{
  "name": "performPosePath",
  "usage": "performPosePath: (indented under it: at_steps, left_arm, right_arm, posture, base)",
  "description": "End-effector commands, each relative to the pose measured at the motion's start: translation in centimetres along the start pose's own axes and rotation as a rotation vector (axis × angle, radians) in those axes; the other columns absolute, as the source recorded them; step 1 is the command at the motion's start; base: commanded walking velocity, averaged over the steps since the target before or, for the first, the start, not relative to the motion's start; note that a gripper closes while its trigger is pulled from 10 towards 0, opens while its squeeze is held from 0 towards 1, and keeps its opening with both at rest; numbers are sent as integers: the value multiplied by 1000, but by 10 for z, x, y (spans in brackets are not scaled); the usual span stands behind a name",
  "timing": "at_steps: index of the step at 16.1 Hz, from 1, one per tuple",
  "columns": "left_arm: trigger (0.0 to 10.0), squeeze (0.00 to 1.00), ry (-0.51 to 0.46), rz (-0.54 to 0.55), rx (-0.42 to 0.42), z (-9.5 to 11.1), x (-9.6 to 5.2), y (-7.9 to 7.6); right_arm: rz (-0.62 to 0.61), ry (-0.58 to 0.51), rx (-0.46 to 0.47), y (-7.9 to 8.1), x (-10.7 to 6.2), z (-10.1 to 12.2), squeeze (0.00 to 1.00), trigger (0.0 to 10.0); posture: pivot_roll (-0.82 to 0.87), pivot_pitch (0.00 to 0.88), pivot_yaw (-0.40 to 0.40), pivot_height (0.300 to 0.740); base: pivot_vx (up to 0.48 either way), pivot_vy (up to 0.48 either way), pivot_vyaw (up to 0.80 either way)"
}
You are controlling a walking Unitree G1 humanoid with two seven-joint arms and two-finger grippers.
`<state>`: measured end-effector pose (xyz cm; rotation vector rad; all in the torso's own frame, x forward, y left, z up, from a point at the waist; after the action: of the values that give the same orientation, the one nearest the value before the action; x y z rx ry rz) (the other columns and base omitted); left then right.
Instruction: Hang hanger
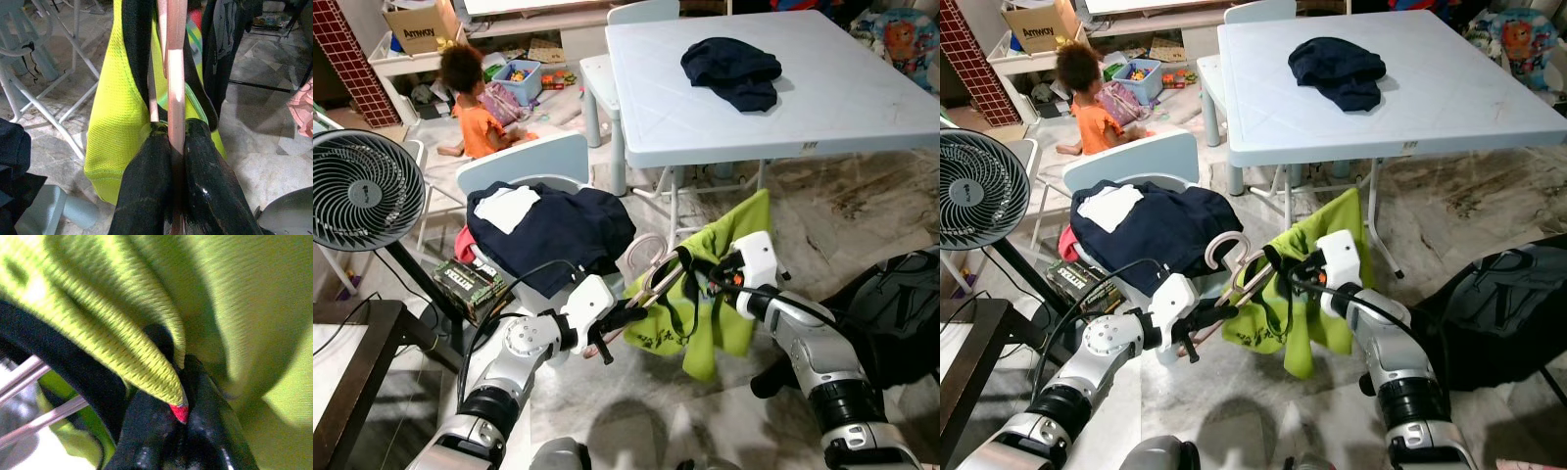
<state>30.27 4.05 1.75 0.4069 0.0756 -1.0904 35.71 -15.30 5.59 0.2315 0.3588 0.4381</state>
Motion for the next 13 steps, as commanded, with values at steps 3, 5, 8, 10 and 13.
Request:
performPosePath:
  at_steps: [3, 5, 8, 10, 13]
  left_arm:
    - [0, 0, -18, -9, 40, 7, 1, 4]
    - [0, 0, -8, -17, 45, 4, -2, 1]
    - [0, 0, 15, -34, 53, -3, -8, -3]
    - [0, 0, 30, -52, 61, -8, -17, -7]
    - [0, 0, 36, -104, 97, -13, -31, -25]
  right_arm:
    - [-61, -134, -41, -9, 2, 34, 0, 0]
    - [-99, -214, -22, -13, 3, 53, 0, 0]
    - [-223, -356, 7, -30, -1, 86, 0, 0]
    - [-386, -486, 70, -53, -11, 116, 0, 0]
    - [-621, -651, 108, -81, -32, 144, 0, 0]
  posture:
    - [-73, 0, 46, 740]
    - [-72, 0, 43, 740]
    - [-62, 0, 45, 740]
    - [-56, 0, 43, 740]
    - [-50, 0, 39, 740]
  base:
    - [0, 0, 0]
    - [0, 0, 0]
    - [0, 0, 0]
    - [0, 0, 0]
    - [0, 0, 0]
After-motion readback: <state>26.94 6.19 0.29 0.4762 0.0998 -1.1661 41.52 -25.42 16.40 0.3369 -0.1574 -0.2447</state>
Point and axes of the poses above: a point about 5 cm out from each wrist's last joint towards the gripper, its own x axis pointing out of the wrist towards the gripper, its own z axis along the axis of the wrist's last joint, y = z × x, the point moved 6 cm from there along x, pointing out of the wrist towards the gripper, and after that the axes turned 14 degrees about x, right-handed, at the moved point
